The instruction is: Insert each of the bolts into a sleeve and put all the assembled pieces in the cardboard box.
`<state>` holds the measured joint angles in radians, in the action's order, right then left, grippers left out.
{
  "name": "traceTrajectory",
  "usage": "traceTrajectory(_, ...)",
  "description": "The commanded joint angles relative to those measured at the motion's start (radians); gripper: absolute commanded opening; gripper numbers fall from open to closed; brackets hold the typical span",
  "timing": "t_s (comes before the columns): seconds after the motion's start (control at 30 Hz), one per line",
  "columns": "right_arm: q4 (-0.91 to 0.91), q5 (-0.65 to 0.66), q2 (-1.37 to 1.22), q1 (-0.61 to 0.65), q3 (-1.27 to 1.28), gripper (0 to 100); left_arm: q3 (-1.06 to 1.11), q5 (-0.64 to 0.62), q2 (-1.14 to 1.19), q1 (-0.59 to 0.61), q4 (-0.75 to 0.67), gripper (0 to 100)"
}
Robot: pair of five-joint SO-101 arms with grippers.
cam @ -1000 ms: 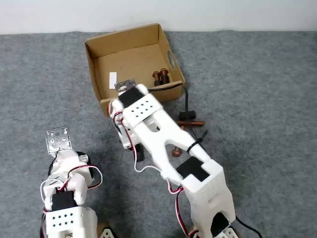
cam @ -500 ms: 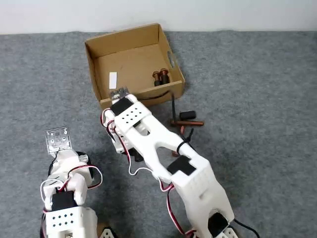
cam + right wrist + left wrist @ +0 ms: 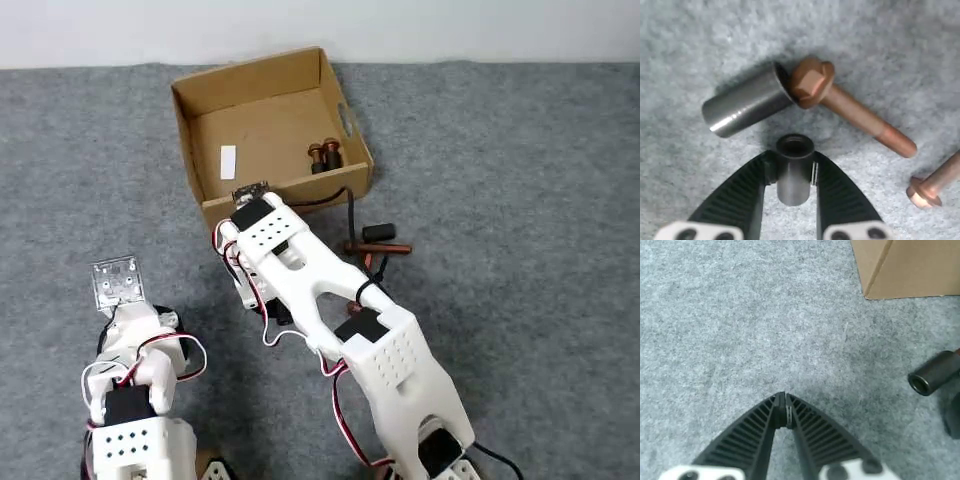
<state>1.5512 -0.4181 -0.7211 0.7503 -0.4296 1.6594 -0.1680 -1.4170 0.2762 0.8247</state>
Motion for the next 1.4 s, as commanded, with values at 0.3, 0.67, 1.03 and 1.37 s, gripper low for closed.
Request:
traceTrajectory(0.3, 0.248, -0.008, 0.443, -0.038, -0.015, 0.9, -0.004, -0.006, -0.008, 0.000, -0.041, 0)
traceTrajectory(0.67, 0.222, -0.026, 0.915, -0.216, 0.339, 0.9, 0.001, -0.008, -0.008, -0.040, -0.043, 0)
traceTrajectory(1.03, -0.088, -0.069, 1.383, -0.386, 0.951, 0.9, 0.001, -0.008, -0.008, -0.055, -0.058, 1)
traceTrajectory(1.37, -0.177, -0.012, 1.696, -0.572, 1.231, 0.8, -0.068, -0.003, 0.000, -0.104, -0.025, 1)
